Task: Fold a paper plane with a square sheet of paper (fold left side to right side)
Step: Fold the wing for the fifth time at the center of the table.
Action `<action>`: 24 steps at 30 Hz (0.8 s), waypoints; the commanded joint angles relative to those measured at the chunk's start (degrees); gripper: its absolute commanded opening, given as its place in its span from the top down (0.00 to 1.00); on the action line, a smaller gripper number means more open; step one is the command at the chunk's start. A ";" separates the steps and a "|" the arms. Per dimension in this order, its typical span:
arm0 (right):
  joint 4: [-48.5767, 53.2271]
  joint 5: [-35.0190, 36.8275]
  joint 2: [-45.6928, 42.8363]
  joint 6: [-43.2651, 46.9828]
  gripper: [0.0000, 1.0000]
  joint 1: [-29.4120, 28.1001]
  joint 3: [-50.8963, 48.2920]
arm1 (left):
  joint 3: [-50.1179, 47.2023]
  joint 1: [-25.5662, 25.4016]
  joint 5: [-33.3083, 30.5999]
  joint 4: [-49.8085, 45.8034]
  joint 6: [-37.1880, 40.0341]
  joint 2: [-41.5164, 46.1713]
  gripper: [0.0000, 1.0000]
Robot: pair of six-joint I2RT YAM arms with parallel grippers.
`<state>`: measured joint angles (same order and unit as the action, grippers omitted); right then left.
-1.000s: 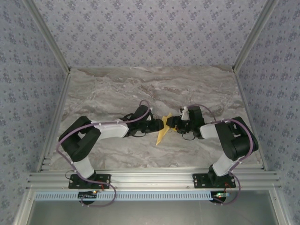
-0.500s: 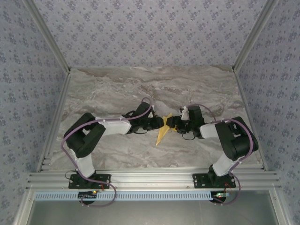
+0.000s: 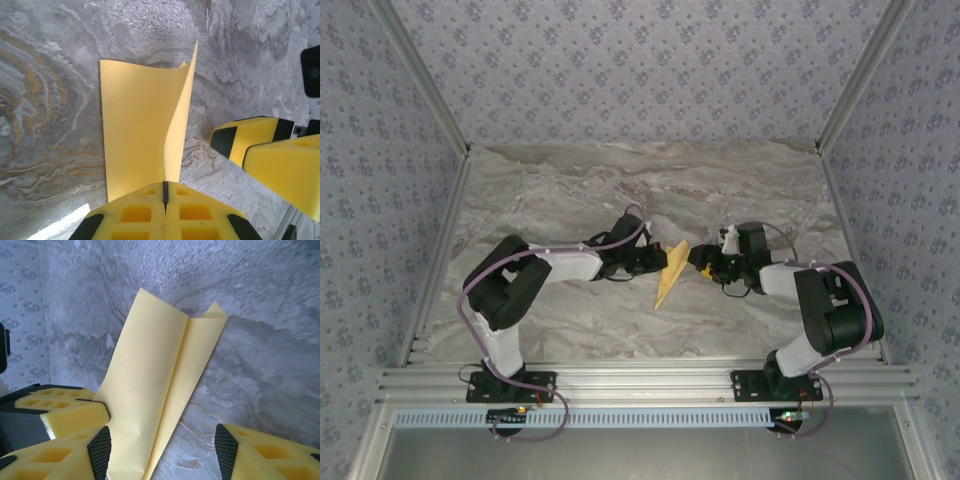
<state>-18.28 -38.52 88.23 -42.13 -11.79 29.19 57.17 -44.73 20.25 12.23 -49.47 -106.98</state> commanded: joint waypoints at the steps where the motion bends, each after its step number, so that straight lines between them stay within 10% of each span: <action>1: 4.41 -0.50 -0.86 1.22 0.35 0.55 2.01 | 2.31 0.18 2.55 1.03 1.97 -1.23 0.98; 24: 5.26 0.25 9.44 -0.84 0.24 -2.00 13.24 | 2.16 0.27 2.41 1.40 1.39 -1.92 0.98</action>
<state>-14.55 -38.33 96.29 -42.63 -13.34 40.58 58.37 -44.73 21.89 12.27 -48.69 -107.81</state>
